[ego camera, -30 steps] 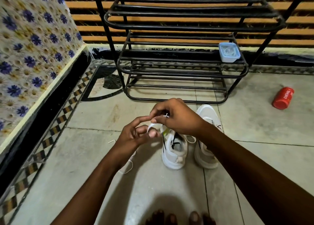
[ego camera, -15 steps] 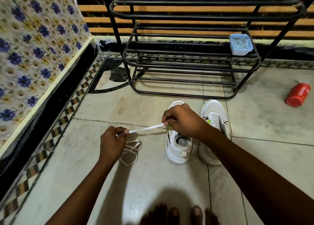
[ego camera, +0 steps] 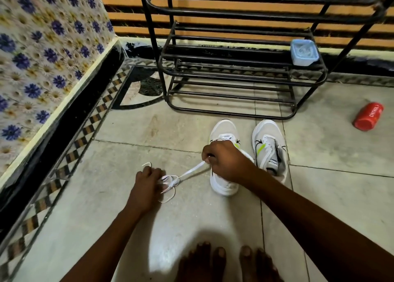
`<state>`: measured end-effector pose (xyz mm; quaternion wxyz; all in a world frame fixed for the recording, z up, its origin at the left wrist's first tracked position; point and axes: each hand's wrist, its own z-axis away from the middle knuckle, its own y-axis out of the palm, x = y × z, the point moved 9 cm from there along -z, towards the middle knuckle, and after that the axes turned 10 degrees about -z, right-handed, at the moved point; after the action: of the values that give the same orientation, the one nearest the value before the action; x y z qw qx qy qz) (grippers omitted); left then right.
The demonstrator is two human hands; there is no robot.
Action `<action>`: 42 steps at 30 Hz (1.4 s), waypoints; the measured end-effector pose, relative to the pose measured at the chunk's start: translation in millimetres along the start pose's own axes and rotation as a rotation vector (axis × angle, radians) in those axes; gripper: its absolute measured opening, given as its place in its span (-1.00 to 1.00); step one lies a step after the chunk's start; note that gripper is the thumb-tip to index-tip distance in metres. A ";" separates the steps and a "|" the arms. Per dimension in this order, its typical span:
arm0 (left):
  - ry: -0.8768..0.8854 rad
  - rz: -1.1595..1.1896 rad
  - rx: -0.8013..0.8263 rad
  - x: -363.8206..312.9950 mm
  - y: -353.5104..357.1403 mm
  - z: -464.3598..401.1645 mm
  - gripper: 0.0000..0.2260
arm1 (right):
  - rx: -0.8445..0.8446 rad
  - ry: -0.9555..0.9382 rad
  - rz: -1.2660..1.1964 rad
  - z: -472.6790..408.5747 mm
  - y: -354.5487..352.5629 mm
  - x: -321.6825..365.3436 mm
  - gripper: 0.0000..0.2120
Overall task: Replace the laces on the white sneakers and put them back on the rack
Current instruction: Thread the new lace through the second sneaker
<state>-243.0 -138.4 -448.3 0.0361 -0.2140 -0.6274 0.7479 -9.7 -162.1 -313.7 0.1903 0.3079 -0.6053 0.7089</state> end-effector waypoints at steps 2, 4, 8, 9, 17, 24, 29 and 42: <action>0.058 0.000 0.015 -9.5 3.9 5.9 -0.77 | -0.010 -0.008 -0.011 1.8 -0.9 1.3 -0.86; 0.095 0.063 0.020 -27.6 -6.8 9.6 -0.80 | -0.016 -0.010 -0.023 5.0 -3.3 2.2 -0.86; 0.130 0.253 0.135 -59.3 -26.8 8.3 -0.83 | -0.066 0.006 -0.119 16.3 -22.0 0.3 -0.83; 0.155 0.306 0.184 -74.4 -31.1 9.1 -0.84 | -0.076 0.014 -0.146 22.1 -29.3 -1.0 -0.82; 0.337 0.684 0.392 -211.1 -53.2 33.0 -0.80 | -0.131 0.055 -0.172 80.8 -97.1 -24.3 -0.79; 0.317 0.612 0.237 -263.8 -52.0 42.7 -0.78 | -0.280 0.102 -0.209 127.9 -140.2 -51.1 -0.84; 0.321 0.471 0.082 -278.6 -71.8 37.5 -0.81 | -0.338 0.070 -0.247 136.4 -146.9 -63.3 -0.85; 0.154 0.886 0.041 -317.2 -80.5 -25.3 -0.84 | -0.621 -0.034 -0.423 139.6 -163.1 -87.2 -0.92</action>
<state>36.3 -200.5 -287.4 -0.2367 -0.5164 -0.4556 0.6854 188.2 -257.5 -240.2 0.4069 0.3655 -0.7174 0.4314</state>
